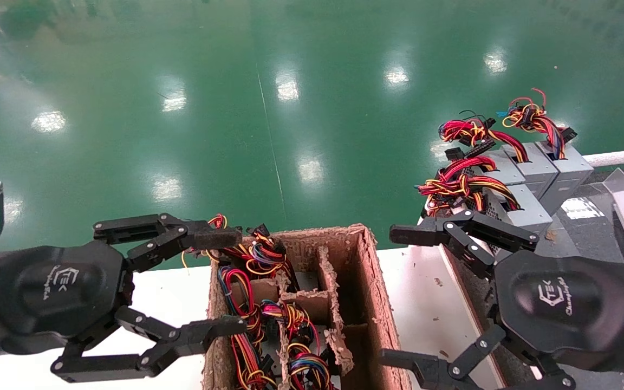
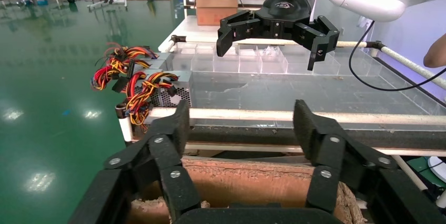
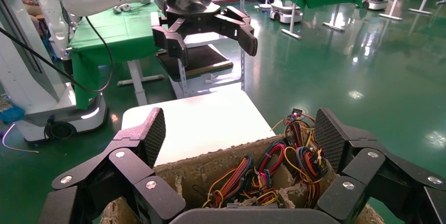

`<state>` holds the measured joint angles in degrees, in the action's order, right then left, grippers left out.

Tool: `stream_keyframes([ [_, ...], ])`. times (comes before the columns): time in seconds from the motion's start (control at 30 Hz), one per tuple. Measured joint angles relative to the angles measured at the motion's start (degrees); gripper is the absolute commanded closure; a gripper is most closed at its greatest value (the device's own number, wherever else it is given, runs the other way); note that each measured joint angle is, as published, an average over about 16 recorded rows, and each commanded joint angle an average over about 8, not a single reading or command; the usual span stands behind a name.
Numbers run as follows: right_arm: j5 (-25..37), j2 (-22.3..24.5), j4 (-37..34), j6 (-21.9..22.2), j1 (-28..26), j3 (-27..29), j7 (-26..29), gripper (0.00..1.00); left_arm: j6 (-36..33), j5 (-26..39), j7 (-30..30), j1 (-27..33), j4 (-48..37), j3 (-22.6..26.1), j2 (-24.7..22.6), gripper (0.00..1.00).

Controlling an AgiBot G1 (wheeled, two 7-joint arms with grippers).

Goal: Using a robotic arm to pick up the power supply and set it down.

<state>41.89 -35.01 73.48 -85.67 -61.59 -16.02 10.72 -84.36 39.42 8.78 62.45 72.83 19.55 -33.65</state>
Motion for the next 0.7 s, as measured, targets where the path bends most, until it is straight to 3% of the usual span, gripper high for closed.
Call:
stream_keyframes([
  [0.7,0.0,0.0,0.0,0.0,0.0,0.0,0.0,0.0,0.0,0.0,0.0,0.0,0.0,0.0,0.0,1.0],
])
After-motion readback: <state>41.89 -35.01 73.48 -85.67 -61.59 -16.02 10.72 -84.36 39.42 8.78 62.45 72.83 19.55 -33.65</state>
